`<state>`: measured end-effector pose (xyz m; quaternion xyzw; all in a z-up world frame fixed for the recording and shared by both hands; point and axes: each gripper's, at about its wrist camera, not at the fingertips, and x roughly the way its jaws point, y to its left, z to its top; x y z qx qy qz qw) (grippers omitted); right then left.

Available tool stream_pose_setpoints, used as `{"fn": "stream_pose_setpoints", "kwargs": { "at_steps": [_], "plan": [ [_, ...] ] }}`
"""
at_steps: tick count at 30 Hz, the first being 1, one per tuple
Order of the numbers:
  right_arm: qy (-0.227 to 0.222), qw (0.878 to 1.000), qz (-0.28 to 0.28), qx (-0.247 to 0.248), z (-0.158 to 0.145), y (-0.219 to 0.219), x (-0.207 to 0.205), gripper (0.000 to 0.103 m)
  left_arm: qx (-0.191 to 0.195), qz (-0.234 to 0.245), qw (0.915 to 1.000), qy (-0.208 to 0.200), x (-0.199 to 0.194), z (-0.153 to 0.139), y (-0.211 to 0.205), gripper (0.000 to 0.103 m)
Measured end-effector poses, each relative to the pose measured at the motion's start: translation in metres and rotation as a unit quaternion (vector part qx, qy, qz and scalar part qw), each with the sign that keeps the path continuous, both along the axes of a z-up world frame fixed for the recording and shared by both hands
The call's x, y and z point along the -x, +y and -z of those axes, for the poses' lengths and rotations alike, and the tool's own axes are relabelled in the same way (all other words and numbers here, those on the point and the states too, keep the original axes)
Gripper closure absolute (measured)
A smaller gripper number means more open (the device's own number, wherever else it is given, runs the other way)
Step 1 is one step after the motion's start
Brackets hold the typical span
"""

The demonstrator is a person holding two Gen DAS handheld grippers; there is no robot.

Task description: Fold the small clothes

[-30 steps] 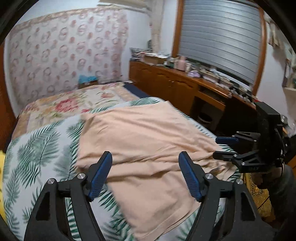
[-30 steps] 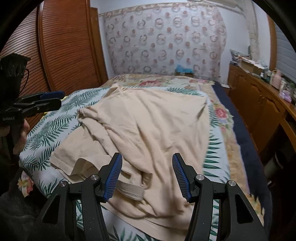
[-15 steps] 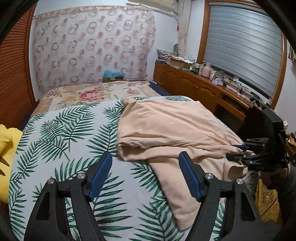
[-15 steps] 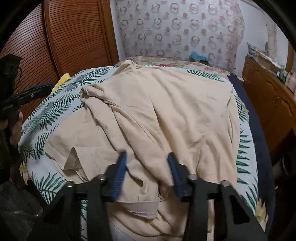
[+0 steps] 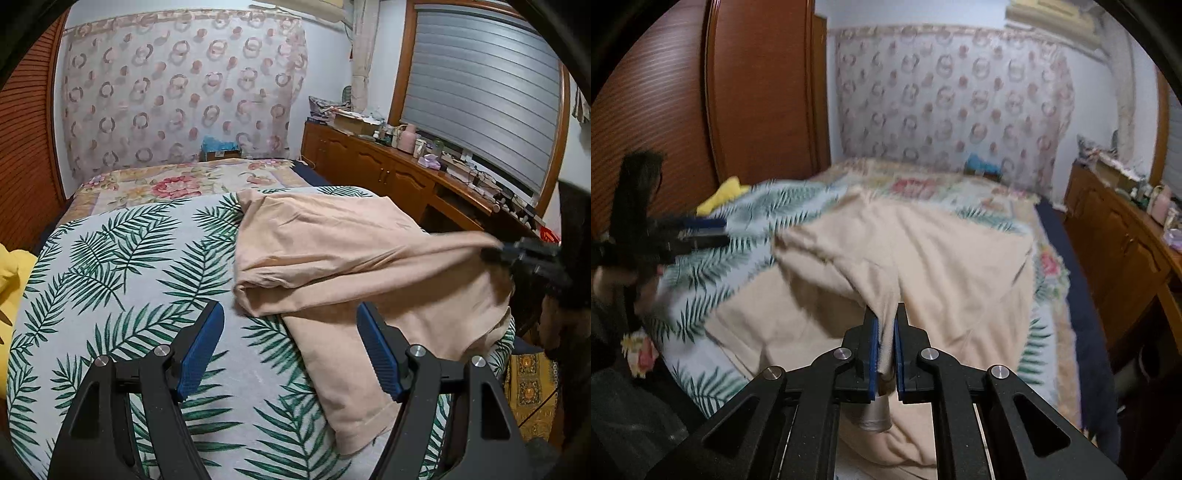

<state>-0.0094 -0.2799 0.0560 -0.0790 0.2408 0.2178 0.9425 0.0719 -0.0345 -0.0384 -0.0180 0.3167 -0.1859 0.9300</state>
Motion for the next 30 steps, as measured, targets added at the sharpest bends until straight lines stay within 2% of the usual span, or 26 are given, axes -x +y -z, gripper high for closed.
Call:
{"fn": "stream_pose_setpoints", "kwargs": {
  "at_steps": [3,5,10,14,18,20,23,25,30],
  "plan": [
    [-0.014,1.0,0.017,-0.009,-0.009,-0.015,0.014,0.096,0.0,0.006,1.0,-0.001,0.003,0.0,-0.005,0.028],
    [-0.009,1.0,0.03,-0.004,-0.004,-0.022,0.023,0.096,-0.003,0.01,0.9999,-0.001,0.004,0.0,-0.008,0.028],
    [0.051,0.997,0.053,0.017,0.031,-0.034,0.019,0.096,-0.008,0.015,0.9999,-0.005,0.005,-0.001,-0.013,0.028],
    [0.073,0.995,0.064,0.019,0.045,-0.038,0.019,0.095,-0.011,0.013,0.9998,-0.005,0.006,-0.001,-0.015,0.028],
    [0.073,0.994,0.073,0.022,0.042,-0.037,0.018,0.085,-0.011,0.013,0.9998,-0.005,0.006,-0.001,-0.015,0.028],
    [0.077,0.993,0.081,0.033,0.041,-0.036,0.014,0.064,-0.012,0.012,0.9998,-0.006,0.006,-0.002,-0.015,0.028],
    [0.072,0.994,0.078,0.034,0.034,-0.036,0.009,0.051,-0.014,0.008,0.9998,-0.009,0.006,-0.002,-0.013,0.028],
    [0.067,0.994,0.075,0.034,0.029,-0.032,0.003,0.047,-0.013,0.005,0.9999,-0.01,0.006,-0.002,-0.011,0.028],
    [0.055,0.997,0.051,0.035,0.018,-0.012,-0.015,0.046,-0.015,-0.005,0.9998,-0.015,0.007,-0.003,-0.003,0.028]
  ]
}}
